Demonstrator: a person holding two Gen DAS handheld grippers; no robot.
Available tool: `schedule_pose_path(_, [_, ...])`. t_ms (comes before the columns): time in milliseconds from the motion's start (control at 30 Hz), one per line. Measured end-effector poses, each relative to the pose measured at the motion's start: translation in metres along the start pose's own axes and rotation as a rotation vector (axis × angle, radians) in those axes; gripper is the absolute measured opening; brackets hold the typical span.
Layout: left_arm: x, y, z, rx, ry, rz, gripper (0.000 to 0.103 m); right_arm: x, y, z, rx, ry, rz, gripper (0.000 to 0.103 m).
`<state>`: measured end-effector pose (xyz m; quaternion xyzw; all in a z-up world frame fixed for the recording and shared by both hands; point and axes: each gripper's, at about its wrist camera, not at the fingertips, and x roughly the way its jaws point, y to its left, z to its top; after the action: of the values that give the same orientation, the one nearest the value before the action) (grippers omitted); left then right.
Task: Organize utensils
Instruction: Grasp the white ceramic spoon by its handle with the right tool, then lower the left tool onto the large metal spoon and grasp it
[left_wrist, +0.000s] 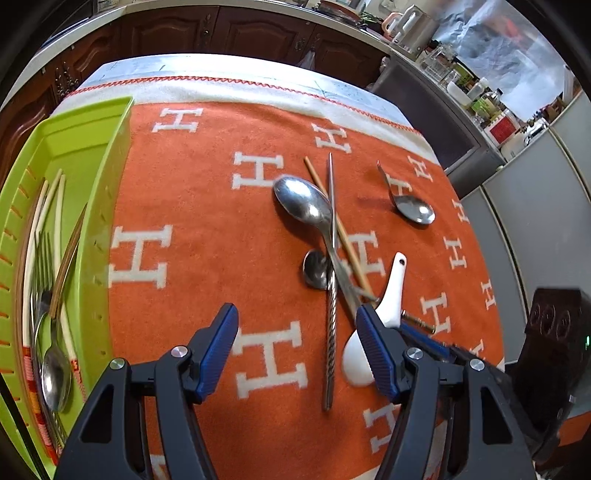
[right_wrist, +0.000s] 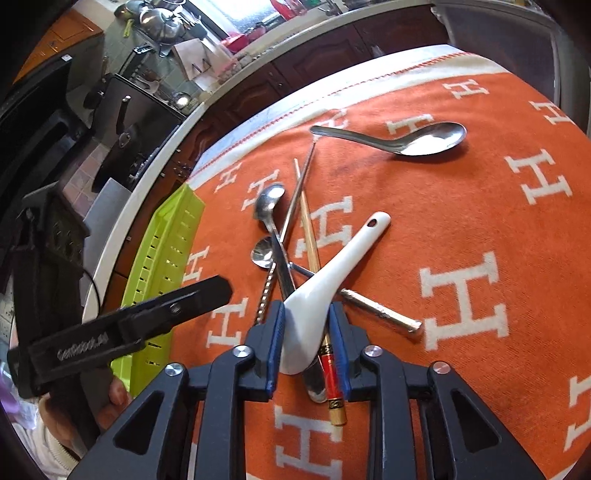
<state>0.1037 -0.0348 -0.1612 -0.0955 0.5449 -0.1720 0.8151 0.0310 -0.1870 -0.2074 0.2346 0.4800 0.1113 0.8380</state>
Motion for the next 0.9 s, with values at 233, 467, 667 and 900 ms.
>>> schedule_pose_path(233, [0.010, -0.007, 0.034, -0.039, -0.023, -0.056, 0.064, -0.004, 0.020, 0.001, -0.063, -0.010, 0.015, 0.009])
schedule_pose_path(467, [0.041, 0.003, 0.058, -0.158, 0.001, -0.143, 0.049, -0.018, 0.013, 0.009, -0.032, -0.039, 0.034, 0.005])
schedule_pose_path(667, [0.061, 0.000, 0.061, -0.182, 0.011, -0.159, 0.048, -0.033, 0.001, 0.012, -0.004, -0.062, 0.036, 0.005])
schedule_pose_path(900, [0.067, -0.010, 0.063, -0.165, -0.033, -0.156, 0.046, -0.041, -0.009, 0.013, 0.013, -0.063, 0.037, 0.005])
